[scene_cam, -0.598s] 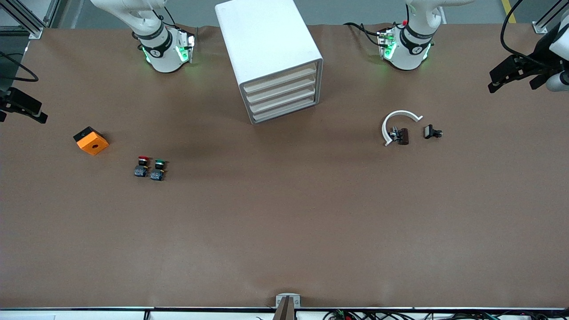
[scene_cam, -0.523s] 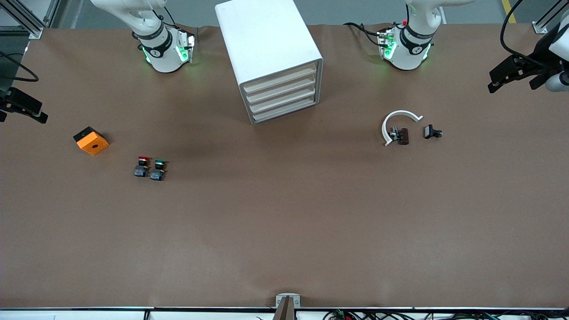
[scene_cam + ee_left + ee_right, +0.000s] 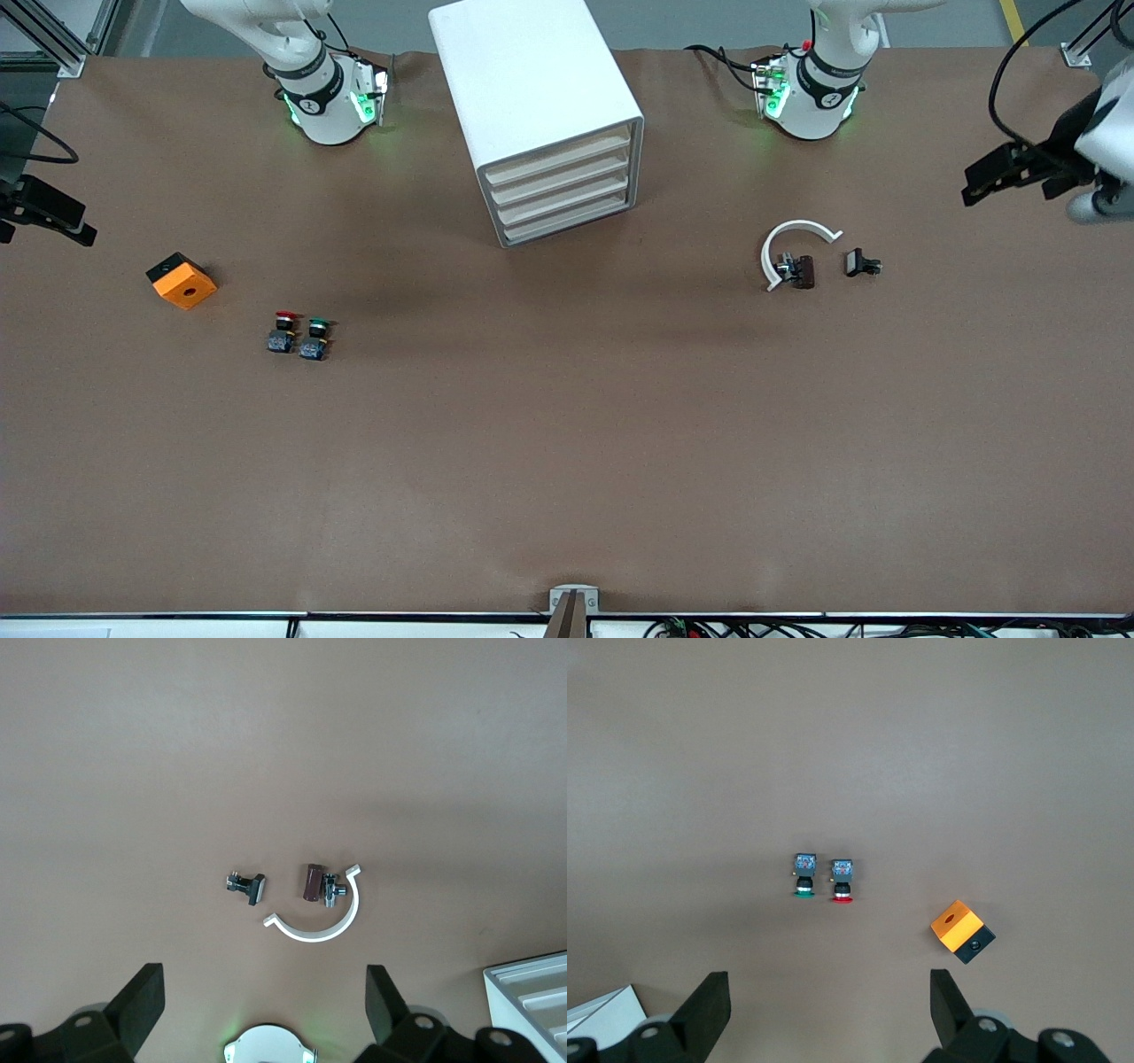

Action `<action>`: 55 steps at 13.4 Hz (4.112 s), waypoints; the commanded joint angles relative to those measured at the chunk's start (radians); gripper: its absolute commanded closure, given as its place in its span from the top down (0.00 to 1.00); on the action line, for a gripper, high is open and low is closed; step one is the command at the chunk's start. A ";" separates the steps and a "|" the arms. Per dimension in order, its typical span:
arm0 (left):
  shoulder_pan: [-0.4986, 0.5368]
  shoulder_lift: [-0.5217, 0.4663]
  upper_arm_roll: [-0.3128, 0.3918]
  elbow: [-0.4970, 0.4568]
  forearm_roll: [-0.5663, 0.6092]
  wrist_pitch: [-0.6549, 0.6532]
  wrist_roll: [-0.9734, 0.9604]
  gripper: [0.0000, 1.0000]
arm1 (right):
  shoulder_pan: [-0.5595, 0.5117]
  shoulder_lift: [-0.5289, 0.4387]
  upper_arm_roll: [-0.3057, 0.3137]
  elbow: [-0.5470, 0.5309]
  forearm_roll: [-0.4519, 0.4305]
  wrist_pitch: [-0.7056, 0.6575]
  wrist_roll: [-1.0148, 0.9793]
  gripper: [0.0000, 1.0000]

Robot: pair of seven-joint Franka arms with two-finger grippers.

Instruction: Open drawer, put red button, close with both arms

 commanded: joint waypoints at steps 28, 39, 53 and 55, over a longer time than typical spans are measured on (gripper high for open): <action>-0.582 0.752 -0.078 0.068 -0.469 0.242 -1.880 1.00 | 0.011 0.440 -0.004 -0.523 -0.019 0.739 0.008 1.00; -0.554 0.808 -0.078 0.064 -0.868 0.071 -1.841 1.00 | 0.010 0.453 -0.004 -0.638 0.049 0.884 0.040 1.00; -0.589 0.844 -0.081 0.068 -1.011 0.010 -2.027 0.59 | 0.032 0.445 -0.004 -0.581 0.049 0.795 0.046 0.21; -0.603 0.851 -0.081 0.067 -1.012 0.004 -2.029 0.48 | 0.034 0.407 -0.004 -0.540 0.047 0.685 0.048 0.21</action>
